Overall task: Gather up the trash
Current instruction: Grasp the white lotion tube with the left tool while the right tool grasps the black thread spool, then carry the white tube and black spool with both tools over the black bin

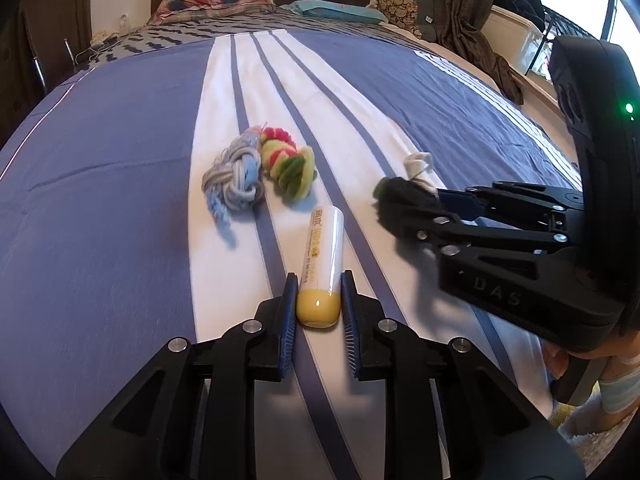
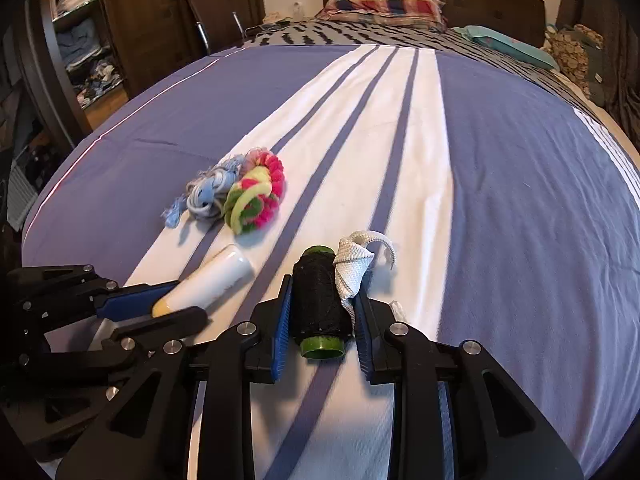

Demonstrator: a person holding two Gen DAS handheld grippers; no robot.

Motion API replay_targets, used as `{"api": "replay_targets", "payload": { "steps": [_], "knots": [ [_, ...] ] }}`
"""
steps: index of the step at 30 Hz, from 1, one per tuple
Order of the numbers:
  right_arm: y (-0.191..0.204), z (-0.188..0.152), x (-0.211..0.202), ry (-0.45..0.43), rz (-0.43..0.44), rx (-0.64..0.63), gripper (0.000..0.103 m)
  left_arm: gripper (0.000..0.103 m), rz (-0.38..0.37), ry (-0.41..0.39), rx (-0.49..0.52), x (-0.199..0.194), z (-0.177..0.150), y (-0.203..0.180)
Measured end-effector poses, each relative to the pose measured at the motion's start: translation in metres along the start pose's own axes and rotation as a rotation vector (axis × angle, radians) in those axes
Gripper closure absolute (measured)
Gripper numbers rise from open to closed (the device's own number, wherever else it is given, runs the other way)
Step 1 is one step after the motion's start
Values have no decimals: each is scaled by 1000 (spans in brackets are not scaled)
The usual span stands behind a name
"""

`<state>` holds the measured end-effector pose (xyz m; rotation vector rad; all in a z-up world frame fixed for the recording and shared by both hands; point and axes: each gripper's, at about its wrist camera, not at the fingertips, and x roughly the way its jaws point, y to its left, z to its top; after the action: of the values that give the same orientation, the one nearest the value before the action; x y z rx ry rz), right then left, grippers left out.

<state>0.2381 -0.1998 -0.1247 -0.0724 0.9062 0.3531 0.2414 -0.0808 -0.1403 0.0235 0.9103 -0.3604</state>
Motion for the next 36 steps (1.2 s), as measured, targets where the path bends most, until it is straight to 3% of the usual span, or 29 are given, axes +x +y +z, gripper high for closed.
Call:
{"api": "replay_targets", "payload": {
  "steps": [20,36],
  "knots": [
    [9,-104,-127,-148,-50,99,74,83,-22,-92,7,-99,-85,-41],
    [34,-174,-167,-175,-61,147,74,83,-30,-116,-13,-145,-151,-51]
  ]
}}
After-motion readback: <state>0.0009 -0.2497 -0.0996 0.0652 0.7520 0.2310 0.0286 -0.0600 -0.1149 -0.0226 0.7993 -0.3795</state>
